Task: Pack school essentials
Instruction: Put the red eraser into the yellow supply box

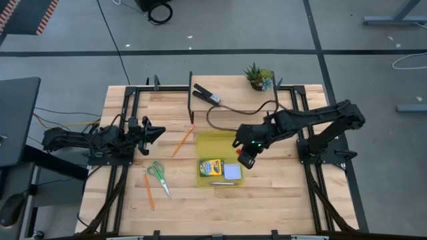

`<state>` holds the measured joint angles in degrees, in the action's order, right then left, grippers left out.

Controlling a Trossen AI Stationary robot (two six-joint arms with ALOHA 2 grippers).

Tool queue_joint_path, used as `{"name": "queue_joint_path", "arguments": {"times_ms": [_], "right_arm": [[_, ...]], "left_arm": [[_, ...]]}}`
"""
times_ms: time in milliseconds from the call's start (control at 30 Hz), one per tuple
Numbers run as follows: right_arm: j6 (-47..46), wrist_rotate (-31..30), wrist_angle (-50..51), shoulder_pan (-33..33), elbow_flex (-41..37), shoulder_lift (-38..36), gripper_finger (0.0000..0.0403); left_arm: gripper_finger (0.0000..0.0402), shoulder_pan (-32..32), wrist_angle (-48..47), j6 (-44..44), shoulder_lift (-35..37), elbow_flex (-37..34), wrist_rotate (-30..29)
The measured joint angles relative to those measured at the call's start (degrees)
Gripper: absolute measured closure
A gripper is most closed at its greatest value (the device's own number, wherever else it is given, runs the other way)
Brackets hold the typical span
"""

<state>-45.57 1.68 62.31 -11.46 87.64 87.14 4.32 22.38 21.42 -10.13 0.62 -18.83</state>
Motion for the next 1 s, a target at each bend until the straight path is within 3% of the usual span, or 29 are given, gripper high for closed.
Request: {"name": "queue_joint_path", "arguments": {"times_ms": [267,500,800,1000], "right_arm": [[6.7,-0.1,-7.0,-1.9,0.0,9.5,0.0324],[16.0,-0.6,-7.1,-2.3,0.0,17.2,0.0324],[35.1,-3.9,-7.5,-1.8,0.0,22.8,0.0324],[40.2,-5.1,-9.6,-0.9,-0.1,25.1,0.0324]], "left_arm": [[0.0370,0.0,0.0,0.0,0.0,0.0,0.0],[0.0363,0.0,0.0,0.0,0.0,0.0,0.0],[0.0373,0.0,0.0,0.0,0.0,0.0,0.0],[0.0365,0.0,0.0,0.0,0.0,0.0,0.0]]}}
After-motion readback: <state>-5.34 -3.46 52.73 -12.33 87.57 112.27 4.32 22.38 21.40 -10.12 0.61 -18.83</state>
